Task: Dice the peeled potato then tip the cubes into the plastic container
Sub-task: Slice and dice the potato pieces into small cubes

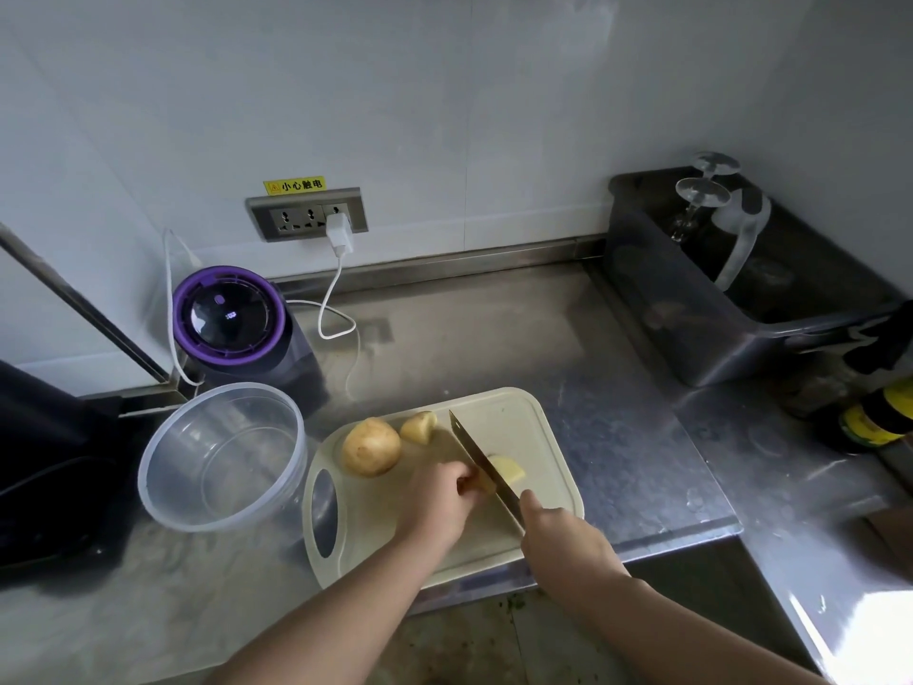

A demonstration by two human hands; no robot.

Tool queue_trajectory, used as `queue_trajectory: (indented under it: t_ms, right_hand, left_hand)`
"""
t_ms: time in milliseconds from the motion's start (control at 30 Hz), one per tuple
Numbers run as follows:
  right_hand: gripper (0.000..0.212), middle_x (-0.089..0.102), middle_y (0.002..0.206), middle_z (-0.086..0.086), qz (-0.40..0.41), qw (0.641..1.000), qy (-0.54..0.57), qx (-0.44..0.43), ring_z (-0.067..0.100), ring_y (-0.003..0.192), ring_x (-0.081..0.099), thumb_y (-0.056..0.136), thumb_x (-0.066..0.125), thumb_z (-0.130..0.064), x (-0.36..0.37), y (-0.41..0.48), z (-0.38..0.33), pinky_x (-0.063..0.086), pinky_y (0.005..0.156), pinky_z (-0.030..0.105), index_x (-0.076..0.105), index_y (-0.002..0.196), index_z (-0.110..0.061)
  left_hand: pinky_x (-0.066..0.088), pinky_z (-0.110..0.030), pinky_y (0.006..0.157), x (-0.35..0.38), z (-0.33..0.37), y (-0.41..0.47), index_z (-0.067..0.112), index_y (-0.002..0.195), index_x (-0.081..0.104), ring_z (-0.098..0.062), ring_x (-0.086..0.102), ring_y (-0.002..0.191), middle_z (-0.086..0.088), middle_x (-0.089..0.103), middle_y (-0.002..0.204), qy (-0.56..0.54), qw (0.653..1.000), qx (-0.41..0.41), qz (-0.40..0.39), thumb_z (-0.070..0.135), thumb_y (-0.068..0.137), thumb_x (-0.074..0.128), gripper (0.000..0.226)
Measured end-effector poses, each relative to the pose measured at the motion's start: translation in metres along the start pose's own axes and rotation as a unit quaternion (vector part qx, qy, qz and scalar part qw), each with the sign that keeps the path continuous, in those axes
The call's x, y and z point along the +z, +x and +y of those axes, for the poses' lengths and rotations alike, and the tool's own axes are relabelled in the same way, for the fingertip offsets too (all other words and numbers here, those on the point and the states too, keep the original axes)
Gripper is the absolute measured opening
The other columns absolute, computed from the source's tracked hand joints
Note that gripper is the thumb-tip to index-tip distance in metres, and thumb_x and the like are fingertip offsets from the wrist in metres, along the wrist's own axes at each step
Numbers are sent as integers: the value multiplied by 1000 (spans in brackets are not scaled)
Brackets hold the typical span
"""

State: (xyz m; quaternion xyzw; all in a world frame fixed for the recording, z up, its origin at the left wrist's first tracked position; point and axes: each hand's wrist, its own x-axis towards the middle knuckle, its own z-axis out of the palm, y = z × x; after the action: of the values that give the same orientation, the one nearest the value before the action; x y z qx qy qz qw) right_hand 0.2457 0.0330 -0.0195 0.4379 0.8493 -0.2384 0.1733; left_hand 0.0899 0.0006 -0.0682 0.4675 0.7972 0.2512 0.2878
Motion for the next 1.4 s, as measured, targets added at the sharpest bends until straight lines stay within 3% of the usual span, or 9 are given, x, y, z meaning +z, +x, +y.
queue_trajectory:
  t_ms: [133, 233, 467, 600, 933, 1100, 1200, 1267, 1400]
  right_hand:
    - [28, 50, 81, -4, 22, 998, 41, 32, 13, 70, 60, 103, 43, -17, -5, 0, 6, 49, 62, 23, 37, 131, -15]
    - [21, 57, 83, -2, 52, 997, 53, 36, 14, 69, 64, 104, 41, -17, -12, -2, 8, 51, 59, 21, 38, 124, -17]
    - [43, 60, 92, -2, 37, 999, 23, 6, 13, 75, 66, 102, 49, -17, -19, -17, 1, 58, 73, 24, 29, 139, -21]
    - [53, 64, 105, 0, 31, 999, 30, -3, 15, 85, 68, 100, 53, -15, -18, -20, 0, 58, 78, 24, 25, 145, -20]
    - [55, 59, 98, -4, 24, 999, 22, 0, 13, 79, 66, 100, 53, -17, -14, -19, -4, 55, 68, 19, 23, 146, -22]
    - [52, 44, 77, -9, 22, 1000, 10, 9, 9, 58, 50, 100, 52, -13, -3, -6, -7, 36, 47, 14, 25, 144, -21]
    - [50, 48, 79, -7, 9, 1000, 18, 13, 10, 67, 59, 99, 51, -10, 8, 1, -6, 49, 57, 17, 27, 142, -20]
    - [44, 49, 81, -8, 3, 999, 35, 23, 8, 67, 57, 101, 49, -11, 6, 4, -1, 49, 61, 16, 29, 140, -18]
    - [23, 51, 77, -10, 26, 993, 110, 39, 6, 62, 56, 105, 37, -23, -3, 5, 10, 39, 47, 15, 44, 125, -14]
  left_hand:
    - [47, -23, 85, -1, -1, -1, 18, 121, 65, -14, 63, 106, 3, 68, 114, -7, 1000, -1, -6, 31, 88, 67, 36]
    - [50, -27, 89, -3, -3, 0, 17, 117, 68, -13, 63, 103, 3, 70, 111, -33, 999, 0, -24, 28, 86, 70, 33]
    - [42, -15, 87, -2, -5, 1, 16, 123, 65, -11, 62, 107, 2, 68, 116, -24, 999, -15, -19, 28, 85, 71, 40]
    - [44, -18, 86, -1, -4, 2, 15, 120, 66, -13, 63, 104, 1, 70, 113, -20, 999, -17, -21, 27, 85, 71, 37]
    - [45, -18, 85, -1, -3, 1, 17, 116, 69, -13, 64, 103, 2, 70, 111, -14, 999, -22, -23, 29, 85, 71, 33]
    - [49, -24, 83, -2, -2, 0, 18, 108, 72, -13, 66, 96, 3, 72, 102, -27, 999, -24, -12, 31, 85, 70, 27]
    - [48, -24, 75, -2, -2, -1, 16, 104, 72, -14, 66, 91, 1, 72, 98, -30, 999, -19, -6, 33, 86, 70, 25]
    - [48, -23, 80, -2, -2, -2, 15, 110, 70, -14, 65, 96, 0, 71, 104, -32, 999, -13, -2, 30, 87, 69, 28]
    - [45, -19, 89, -4, -4, -4, 13, 124, 63, -13, 61, 109, -1, 67, 117, -61, 998, -17, -19, 23, 86, 70, 40]
